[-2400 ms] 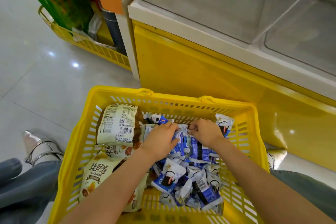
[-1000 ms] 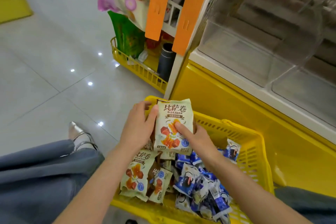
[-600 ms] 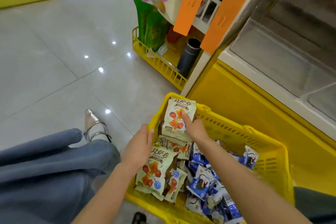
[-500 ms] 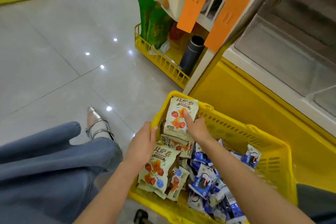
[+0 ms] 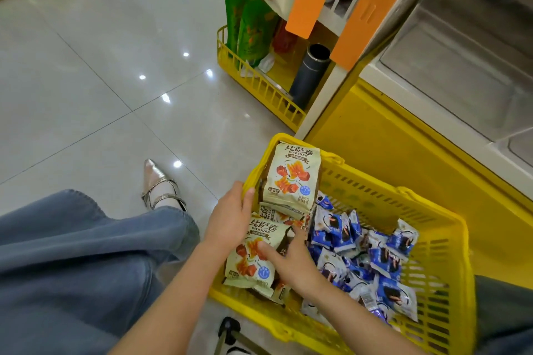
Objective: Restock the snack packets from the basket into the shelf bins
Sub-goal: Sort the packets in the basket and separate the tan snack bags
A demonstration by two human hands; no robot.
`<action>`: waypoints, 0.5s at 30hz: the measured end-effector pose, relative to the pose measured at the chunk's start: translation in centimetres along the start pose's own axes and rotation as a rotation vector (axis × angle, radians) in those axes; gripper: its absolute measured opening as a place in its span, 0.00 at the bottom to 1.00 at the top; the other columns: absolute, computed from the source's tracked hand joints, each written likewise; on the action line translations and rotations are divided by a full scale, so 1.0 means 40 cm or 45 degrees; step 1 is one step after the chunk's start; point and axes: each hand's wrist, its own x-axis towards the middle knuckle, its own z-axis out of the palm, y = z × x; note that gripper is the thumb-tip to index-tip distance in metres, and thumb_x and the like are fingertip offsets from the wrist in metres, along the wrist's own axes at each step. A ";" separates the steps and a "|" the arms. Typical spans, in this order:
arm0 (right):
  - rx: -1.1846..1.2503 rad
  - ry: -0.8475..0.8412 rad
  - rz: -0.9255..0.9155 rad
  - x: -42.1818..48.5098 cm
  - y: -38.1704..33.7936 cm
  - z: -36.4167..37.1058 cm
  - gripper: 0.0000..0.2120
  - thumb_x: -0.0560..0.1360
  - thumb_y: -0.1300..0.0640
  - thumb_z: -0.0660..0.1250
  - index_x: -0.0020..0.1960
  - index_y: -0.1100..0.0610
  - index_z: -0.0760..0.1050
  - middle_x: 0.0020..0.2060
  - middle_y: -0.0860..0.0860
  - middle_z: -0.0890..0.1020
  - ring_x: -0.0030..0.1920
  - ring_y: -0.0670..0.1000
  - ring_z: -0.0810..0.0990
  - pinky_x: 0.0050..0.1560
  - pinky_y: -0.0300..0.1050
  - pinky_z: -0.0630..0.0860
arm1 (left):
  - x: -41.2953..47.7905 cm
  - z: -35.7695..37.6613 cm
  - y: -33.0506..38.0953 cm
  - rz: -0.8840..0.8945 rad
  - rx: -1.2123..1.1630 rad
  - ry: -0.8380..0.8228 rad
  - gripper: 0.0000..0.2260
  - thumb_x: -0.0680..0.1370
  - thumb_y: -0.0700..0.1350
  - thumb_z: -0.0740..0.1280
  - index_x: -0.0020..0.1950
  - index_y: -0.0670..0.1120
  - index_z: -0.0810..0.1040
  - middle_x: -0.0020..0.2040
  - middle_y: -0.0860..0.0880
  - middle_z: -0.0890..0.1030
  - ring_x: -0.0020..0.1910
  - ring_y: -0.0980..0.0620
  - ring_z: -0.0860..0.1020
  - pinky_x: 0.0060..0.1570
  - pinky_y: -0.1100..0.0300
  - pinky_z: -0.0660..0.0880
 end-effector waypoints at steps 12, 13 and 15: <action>-0.190 0.146 0.129 -0.014 0.102 -0.010 0.37 0.73 0.40 0.65 0.73 0.58 0.56 0.69 0.51 0.65 0.71 0.53 0.63 0.71 0.52 0.62 | 0.004 0.001 -0.004 -0.015 -0.028 -0.001 0.12 0.81 0.55 0.51 0.46 0.50 0.66 0.35 0.54 0.72 0.34 0.58 0.71 0.30 0.61 0.63; -0.042 0.125 0.184 -0.011 0.100 -0.003 0.37 0.73 0.42 0.66 0.73 0.58 0.56 0.70 0.52 0.66 0.70 0.53 0.65 0.71 0.53 0.63 | 0.005 0.002 -0.004 -0.013 -0.021 -0.001 0.12 0.81 0.55 0.51 0.45 0.50 0.66 0.34 0.54 0.72 0.34 0.58 0.71 0.30 0.61 0.62; 0.142 0.075 0.234 0.000 0.090 0.012 0.32 0.75 0.47 0.65 0.72 0.60 0.57 0.70 0.53 0.68 0.70 0.54 0.67 0.70 0.53 0.65 | 0.006 0.003 -0.006 -0.008 -0.012 0.006 0.12 0.81 0.55 0.51 0.45 0.50 0.66 0.34 0.54 0.72 0.34 0.59 0.71 0.30 0.62 0.62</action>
